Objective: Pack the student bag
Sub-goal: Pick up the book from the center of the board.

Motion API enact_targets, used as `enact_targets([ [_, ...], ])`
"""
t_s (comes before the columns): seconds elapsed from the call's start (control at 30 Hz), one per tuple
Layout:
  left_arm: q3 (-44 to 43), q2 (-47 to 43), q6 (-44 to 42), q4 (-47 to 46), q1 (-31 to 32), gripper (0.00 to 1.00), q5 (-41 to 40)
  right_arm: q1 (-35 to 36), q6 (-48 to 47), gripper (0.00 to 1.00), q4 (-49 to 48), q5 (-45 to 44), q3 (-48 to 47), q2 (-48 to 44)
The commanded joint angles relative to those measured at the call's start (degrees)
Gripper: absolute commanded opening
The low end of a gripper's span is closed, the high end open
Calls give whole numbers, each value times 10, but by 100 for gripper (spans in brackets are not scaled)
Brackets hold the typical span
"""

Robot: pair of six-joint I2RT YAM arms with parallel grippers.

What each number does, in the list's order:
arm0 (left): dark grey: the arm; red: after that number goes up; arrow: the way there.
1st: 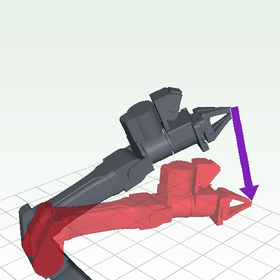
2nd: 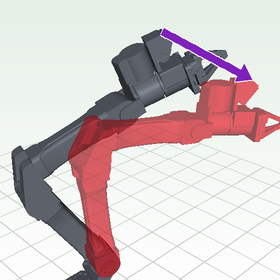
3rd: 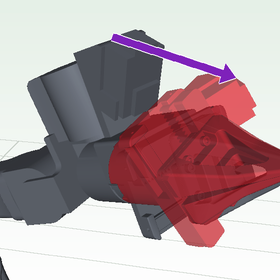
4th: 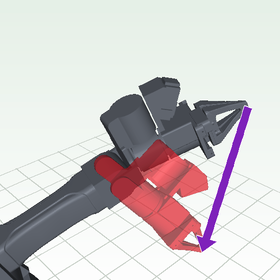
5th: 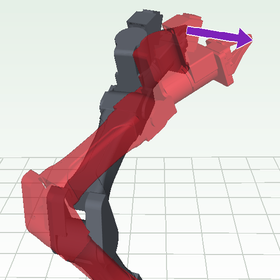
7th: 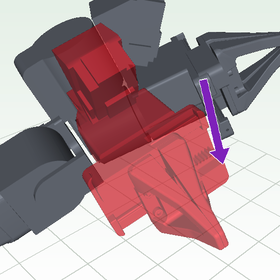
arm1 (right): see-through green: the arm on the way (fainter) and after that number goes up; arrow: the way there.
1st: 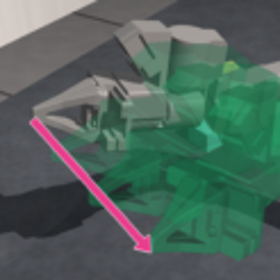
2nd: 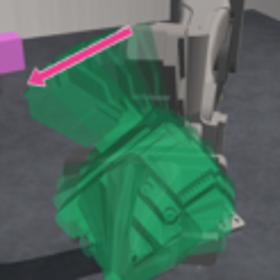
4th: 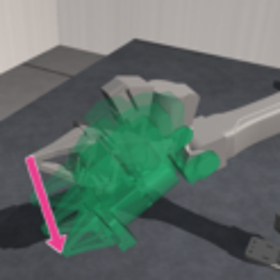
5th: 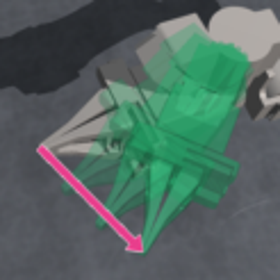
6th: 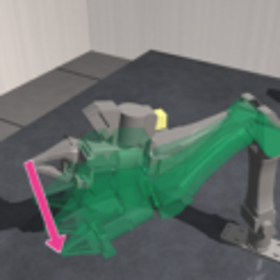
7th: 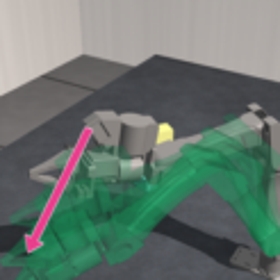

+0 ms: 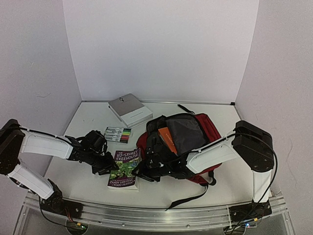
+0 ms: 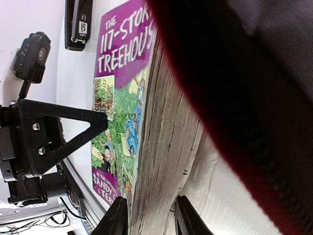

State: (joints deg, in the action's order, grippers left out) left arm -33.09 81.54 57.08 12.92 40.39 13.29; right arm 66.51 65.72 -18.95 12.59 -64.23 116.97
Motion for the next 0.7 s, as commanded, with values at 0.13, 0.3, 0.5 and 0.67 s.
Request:
enact_targets([
  [0.13, -5, 25, 12, -31, 13, 34, 47, 12, 20, 28, -166, 43, -18, 7],
  [0.3, 3, 10, 16, -25, 13, 35, 41, 12, 15, 7, -166, 35, -12, 2],
  [0.5, -4, -37, 11, 23, 12, 54, 12, 13, -28, 0, -150, 28, -5, -28],
  [0.67, -38, -137, -10, 138, 7, 82, -41, 15, -108, 0, -103, 45, -20, -69],
])
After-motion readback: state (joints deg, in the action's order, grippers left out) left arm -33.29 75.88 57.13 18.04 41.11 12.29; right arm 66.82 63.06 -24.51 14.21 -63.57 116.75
